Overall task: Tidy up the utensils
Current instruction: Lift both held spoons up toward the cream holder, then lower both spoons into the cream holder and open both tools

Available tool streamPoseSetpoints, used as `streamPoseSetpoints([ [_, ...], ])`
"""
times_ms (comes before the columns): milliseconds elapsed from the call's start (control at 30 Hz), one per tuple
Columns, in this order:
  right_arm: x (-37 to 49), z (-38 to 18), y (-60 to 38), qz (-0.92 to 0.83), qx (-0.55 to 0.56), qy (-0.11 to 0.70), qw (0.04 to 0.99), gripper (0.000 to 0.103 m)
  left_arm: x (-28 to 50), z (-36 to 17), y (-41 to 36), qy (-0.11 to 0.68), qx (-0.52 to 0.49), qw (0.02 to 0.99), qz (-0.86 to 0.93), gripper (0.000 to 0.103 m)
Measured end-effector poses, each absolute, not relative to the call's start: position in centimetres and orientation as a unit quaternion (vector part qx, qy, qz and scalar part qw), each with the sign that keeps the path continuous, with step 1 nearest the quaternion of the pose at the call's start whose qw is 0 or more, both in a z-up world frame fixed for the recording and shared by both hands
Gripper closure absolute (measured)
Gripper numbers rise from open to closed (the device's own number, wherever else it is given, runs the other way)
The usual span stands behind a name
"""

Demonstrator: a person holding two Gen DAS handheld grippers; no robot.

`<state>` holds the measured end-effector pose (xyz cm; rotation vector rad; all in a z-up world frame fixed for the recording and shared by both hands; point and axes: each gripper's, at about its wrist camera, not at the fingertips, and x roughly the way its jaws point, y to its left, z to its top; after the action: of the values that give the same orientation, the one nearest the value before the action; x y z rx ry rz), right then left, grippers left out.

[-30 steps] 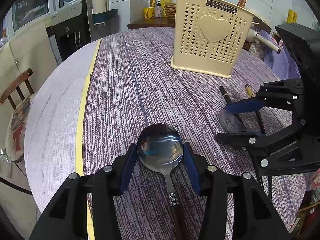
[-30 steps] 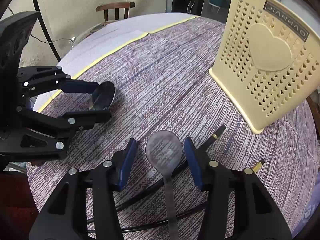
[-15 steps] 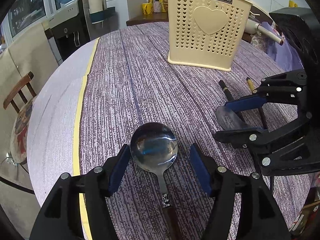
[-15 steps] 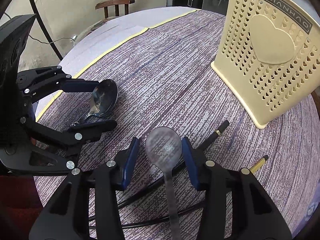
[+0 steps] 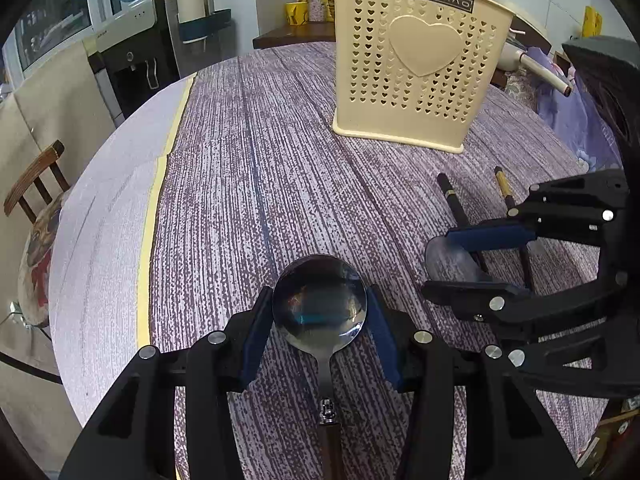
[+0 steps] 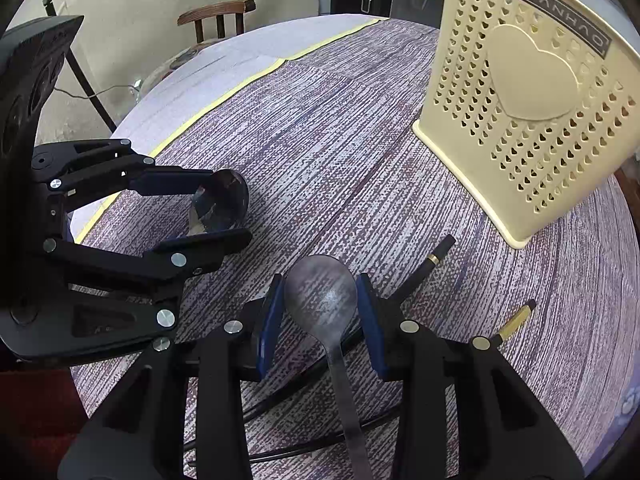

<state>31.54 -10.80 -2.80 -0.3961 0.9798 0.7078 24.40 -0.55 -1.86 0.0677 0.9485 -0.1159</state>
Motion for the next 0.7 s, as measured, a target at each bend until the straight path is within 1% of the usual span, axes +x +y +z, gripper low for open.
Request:
streamPoseSetpoints([
  [300, 30.5, 1.0, -13.1, 0.324, -0.109, 0.412, 0.845, 0.066, 24.3, 0.8, 0.1, 0.420, 0.000, 0.905, -0.067, 0.056],
  [700, 28.4, 6.4, -16.2, 0.294, -0.049, 0.351, 0.888, 0.066, 23.8, 5.1, -0.1, 0.367, -0.029, 0.926, -0.088, 0.056],
])
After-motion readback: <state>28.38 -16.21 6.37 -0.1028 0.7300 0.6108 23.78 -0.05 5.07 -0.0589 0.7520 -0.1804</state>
